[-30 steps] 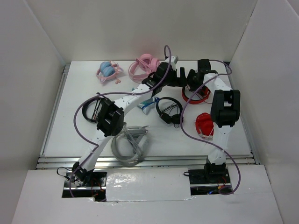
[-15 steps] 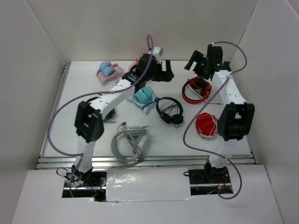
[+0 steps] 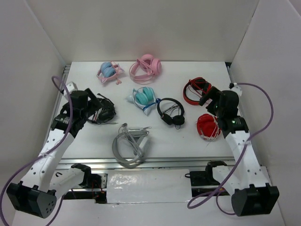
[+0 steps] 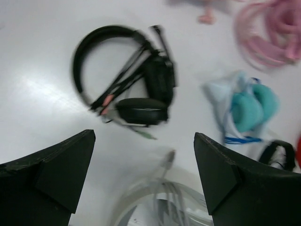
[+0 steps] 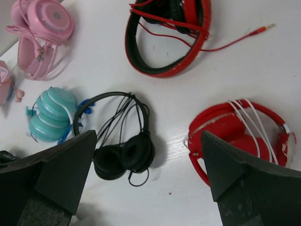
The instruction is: Wrap the headphones
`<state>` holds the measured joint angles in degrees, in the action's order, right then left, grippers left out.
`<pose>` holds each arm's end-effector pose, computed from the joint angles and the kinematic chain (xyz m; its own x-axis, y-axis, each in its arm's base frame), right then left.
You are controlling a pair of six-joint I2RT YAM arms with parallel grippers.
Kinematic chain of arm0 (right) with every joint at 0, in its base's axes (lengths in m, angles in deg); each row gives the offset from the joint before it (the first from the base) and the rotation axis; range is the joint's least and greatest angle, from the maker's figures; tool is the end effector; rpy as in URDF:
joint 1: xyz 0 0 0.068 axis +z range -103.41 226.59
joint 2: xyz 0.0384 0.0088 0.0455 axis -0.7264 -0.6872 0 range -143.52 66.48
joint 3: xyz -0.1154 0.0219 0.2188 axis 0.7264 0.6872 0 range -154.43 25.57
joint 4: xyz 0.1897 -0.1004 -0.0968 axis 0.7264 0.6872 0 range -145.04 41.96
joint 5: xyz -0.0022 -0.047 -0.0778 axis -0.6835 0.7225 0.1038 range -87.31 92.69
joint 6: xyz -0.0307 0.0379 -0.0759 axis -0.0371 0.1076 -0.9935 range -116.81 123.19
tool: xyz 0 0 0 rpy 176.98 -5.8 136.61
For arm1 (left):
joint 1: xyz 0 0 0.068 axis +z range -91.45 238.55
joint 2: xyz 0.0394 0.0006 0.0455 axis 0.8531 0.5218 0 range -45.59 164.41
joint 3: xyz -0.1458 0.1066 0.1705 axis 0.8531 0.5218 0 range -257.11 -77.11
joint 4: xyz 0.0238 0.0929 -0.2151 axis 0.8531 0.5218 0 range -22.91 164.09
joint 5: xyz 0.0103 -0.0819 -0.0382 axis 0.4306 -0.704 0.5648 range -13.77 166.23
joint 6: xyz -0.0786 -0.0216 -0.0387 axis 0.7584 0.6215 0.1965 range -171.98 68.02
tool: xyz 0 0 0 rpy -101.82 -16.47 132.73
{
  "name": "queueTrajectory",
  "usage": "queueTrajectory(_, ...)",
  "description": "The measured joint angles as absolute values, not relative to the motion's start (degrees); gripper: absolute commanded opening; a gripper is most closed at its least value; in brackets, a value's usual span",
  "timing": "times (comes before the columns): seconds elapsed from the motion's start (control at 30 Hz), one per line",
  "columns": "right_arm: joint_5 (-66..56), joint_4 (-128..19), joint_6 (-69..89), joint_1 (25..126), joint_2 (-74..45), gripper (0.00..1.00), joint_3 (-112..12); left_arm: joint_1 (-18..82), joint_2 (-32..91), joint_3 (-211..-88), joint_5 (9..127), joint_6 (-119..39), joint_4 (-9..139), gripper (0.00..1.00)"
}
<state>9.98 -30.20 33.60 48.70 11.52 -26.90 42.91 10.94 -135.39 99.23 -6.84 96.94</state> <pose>0.2394 -0.0014 0.2887 -0.3573 0.4893 -0.7955 0.2979 0.8670 0.3995 0.2342 -0.0329 0.3094 -0.2606 -0.6046 -0.7527 -0.3806 0.7808 -0.4954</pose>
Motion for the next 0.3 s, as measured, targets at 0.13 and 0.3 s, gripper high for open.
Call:
queueTrajectory(0.13,11.99,-28.45,35.11,48.87,20.33,1.00,-20.63,48.68,8.80,-130.28,101.53,-3.86,103.21,0.99)
queueTrajectory(0.3,13.96,-28.30,35.52,48.87,27.41,1.00,-18.38,49.92,5.13,-129.69,102.07,-2.44,105.13,0.99)
